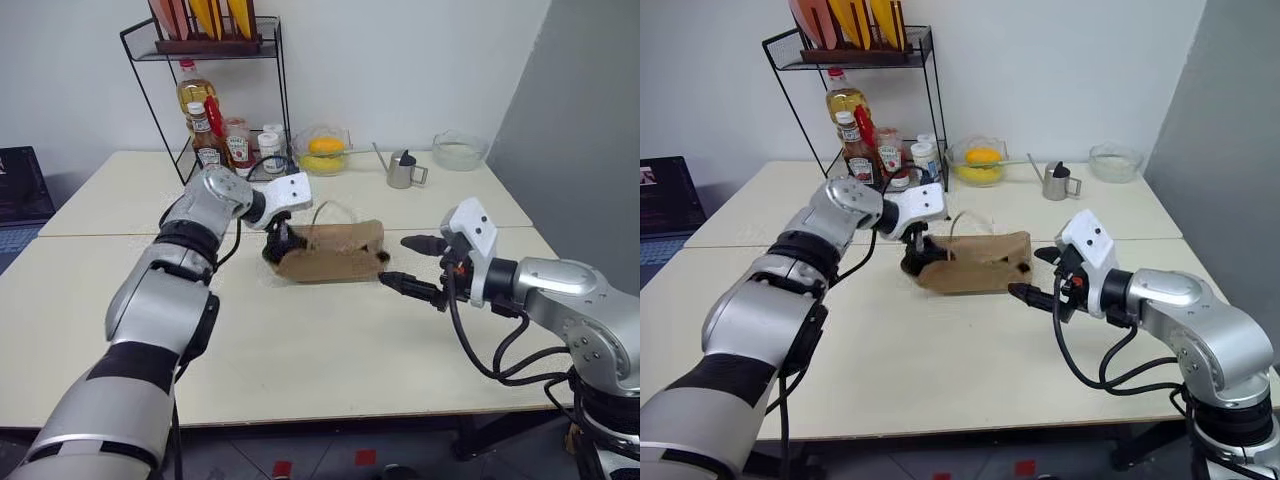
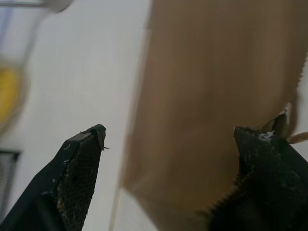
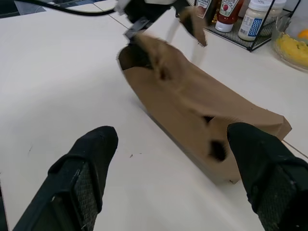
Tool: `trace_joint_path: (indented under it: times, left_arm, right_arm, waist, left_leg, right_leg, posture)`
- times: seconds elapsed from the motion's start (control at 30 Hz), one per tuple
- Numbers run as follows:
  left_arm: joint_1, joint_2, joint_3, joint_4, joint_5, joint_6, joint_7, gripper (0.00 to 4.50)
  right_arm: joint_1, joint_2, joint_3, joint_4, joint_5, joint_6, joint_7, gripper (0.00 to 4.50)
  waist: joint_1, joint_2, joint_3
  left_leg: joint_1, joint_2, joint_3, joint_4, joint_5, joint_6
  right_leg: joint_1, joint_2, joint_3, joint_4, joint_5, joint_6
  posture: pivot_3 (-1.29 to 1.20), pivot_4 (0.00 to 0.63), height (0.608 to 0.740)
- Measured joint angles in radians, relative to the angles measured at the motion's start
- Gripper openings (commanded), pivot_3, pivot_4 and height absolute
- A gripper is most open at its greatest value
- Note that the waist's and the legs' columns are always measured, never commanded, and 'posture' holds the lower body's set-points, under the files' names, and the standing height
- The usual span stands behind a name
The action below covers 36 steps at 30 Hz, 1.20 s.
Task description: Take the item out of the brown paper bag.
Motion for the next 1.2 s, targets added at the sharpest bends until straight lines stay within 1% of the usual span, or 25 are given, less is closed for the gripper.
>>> trace_joint_path:
  times: [0.03,0.07,0.13,0.2,0.27,0.33,0.37,0.4,0.5,0.57,0.67,0.7,0.77,0.87,0.97,1.0,1.2]
  left_arm:
    - [0.045,0.011,0.004,-0.064,-0.021,0.023,-0.05,4.5]
    - [0.116,0.034,0.006,-0.18,-0.049,0.07,-0.103,4.5]
    - [0.271,0.087,0.01,-0.467,-0.102,0.206,-0.18,4.5]
    - [0.395,0.131,0.016,-0.728,-0.146,0.364,-0.206,4.5]
    - [0.498,0.159,0.038,-1.008,-0.21,0.543,-0.196,4.5]
    - [0.521,0.165,0.082,-1.224,-0.302,0.764,-0.168,4.5]
    - [0.506,0.183,0.119,-1.288,-0.343,0.848,-0.154,4.5]
    - [0.489,0.21,0.163,-1.331,-0.375,0.912,-0.138,4.5]
    - [0.5,0.295,0.273,-1.417,-0.449,1.004,-0.103,4.5]
    - [0.549,0.305,0.288,-1.447,-0.477,0.999,-0.096,4.5]
    - [0.75,0.36,0.256,-1.506,-0.46,0.834,-0.102,4.5]
    - [0.793,0.358,0.238,-1.509,-0.45,0.796,-0.091,4.5]
    - [0.852,0.319,0.197,-1.52,-0.433,0.736,-0.043,4.5]
    - [0.899,0.266,0.11,-1.532,-0.37,0.605,0.017,4.5]
    - [0.903,0.183,0.045,-1.508,-0.335,0.534,0.077,4.5]
    - [0.898,0.17,0.033,-1.497,-0.324,0.516,0.092,4.5]
    - [0.867,0.168,-0.021,-1.394,-0.257,0.383,0.102,4.5]
  right_arm:
    - [0.004,-0.009,0.003,0.014,-0.001,-0.011,0.004,3.99]
    - [0.008,-0.015,0.007,0.029,0.0,-0.027,0.011,3.99]
    - [0.017,-0.034,0.021,0.063,0.0,-0.059,0.028,3.99]
    - [0.021,-0.049,0.028,0.097,-0.001,-0.089,0.043,3.99]
    - [0.026,-0.068,0.031,0.138,-0.005,-0.123,0.062,3.99]
    - [0.029,-0.095,0.033,0.183,-0.015,-0.158,0.082,3.99]
    - [0.03,-0.11,0.033,0.2,-0.02,-0.172,0.091,3.99]
    - [0.035,-0.129,0.033,0.209,-0.024,-0.184,0.101,3.99]
    - [0.085,-0.169,0.029,0.218,-0.031,-0.209,0.122,3.99]
    - [0.105,-0.17,0.032,0.215,-0.028,-0.211,0.129,3.99]
    - [0.156,-0.194,0.033,0.168,0.012,-0.194,0.164,3.99]
    - [0.172,-0.201,0.033,0.154,0.021,-0.187,0.17,3.99]
    - [0.201,-0.211,0.034,0.119,0.056,-0.168,0.189,3.99]
    - [0.242,-0.21,0.04,0.063,0.102,-0.152,0.202,3.99]
    - [0.276,-0.166,0.042,0.043,0.14,-0.127,0.176,3.99]
    - [0.29,-0.163,0.044,0.037,0.146,-0.126,0.168,3.99]
    - [0.348,-0.163,0.055,0.013,0.147,-0.124,0.118,3.99]
  waist:
    - [0.0,0.0,0.0]
    - [-0.001,0.0,0.0]
    - [-0.006,0.0,0.0]
    - [-0.005,0.0,0.0]
    - [-0.002,0.0,0.0]
    - [0.008,-0.001,0.001]
    - [0.01,-0.001,0.001]
    - [0.01,-0.001,0.001]
    - [0.005,0.0,0.001]
    - [0.005,0.0,0.001]
    - [0.006,0.0,0.001]
    - [0.008,0.0,0.001]
    - [0.014,0.0,0.001]
    - [0.028,0.0,0.001]
    - [0.032,-0.001,0.0]
    - [0.032,-0.001,0.0]
    - [0.028,-0.001,0.0]
  left_leg:
    - [0.0,0.0,0.0,0.0,0.0,0.0]
    - [0.0,0.001,0.0,0.0,0.0,0.0]
    - [0.0,0.001,0.0,-0.001,0.0,0.0]
    - [0.0,0.002,0.0,0.0,0.0,0.0]
    - [0.0,0.002,-0.001,0.001,0.0,0.0]
    - [-0.002,0.001,-0.002,0.005,0.0,0.0]
    - [-0.002,0.001,-0.003,0.006,0.0,0.0]
    - [0.0,0.001,-0.002,0.006,0.0,0.0]
    - [0.004,0.001,-0.001,0.005,-0.001,0.001]
    - [0.003,0.001,-0.001,0.006,-0.001,0.001]
    - [0.003,0.002,-0.001,0.005,-0.001,0.001]
    - [0.002,0.002,-0.001,0.005,-0.001,0.001]
    - [0.001,0.002,-0.001,0.007,-0.001,0.001]
    - [0.001,0.001,0.0,0.009,-0.001,0.001]
    - [0.0,0.001,0.0,0.01,-0.001,0.001]
    - [0.0,0.001,0.0,0.01,-0.001,0.001]
    - [0.001,0.002,0.001,0.01,-0.001,0.002]
  right_leg:
    - [0.0,0.0,0.0,0.0,0.0,0.0]
    - [0.0,0.0,0.0,0.0,0.0,0.0]
    - [0.0,0.001,0.001,0.0,0.0,0.0]
    - [0.0,0.001,0.001,0.0,0.0,0.0]
    - [0.0,0.001,0.0,0.0,0.0,0.0]
    - [0.0,0.001,-0.001,0.001,0.0,0.0]
    - [0.001,0.001,-0.002,0.001,0.0,0.001]
    - [0.002,0.001,-0.001,0.001,-0.003,0.005]
    - [0.006,0.001,0.0,0.0,-0.003,0.005]
    - [0.005,0.001,0.0,0.0,-0.003,0.005]
    - [0.005,0.001,0.0,0.0,-0.001,0.001]
    - [0.004,0.001,0.0,0.0,-0.001,0.001]
    - [0.004,0.001,0.0,-0.001,-0.001,0.001]
    - [0.005,0.001,0.001,-0.002,-0.002,0.003]
    - [0.005,0.001,0.001,-0.002,-0.001,0.004]
    - [0.005,0.001,0.001,-0.002,-0.001,0.004]
    - [0.005,0.002,0.002,-0.002,-0.001,0.004]
  posture:
    - [0.0,0.15,0.74]
    - [0.0,0.15,0.74]
    - [0.0,0.15,0.74]
    - [0.0,0.15,0.74]
    - [0.0,0.15,0.74]
    - [0.0,0.15,0.74]
    - [0.0,0.15,0.74]
    - [0.0,0.15,0.74]
    - [0.0,0.15,0.74]
    - [0.0,0.15,0.74]
    - [0.0,0.15,0.74]
    - [0.0,0.15,0.74]
    - [0.0,0.15,0.74]
    - [0.0,0.15,0.74]
    - [0.0,0.15,0.74]
    - [0.0,0.15,0.74]
    - [0.0,0.15,0.74]
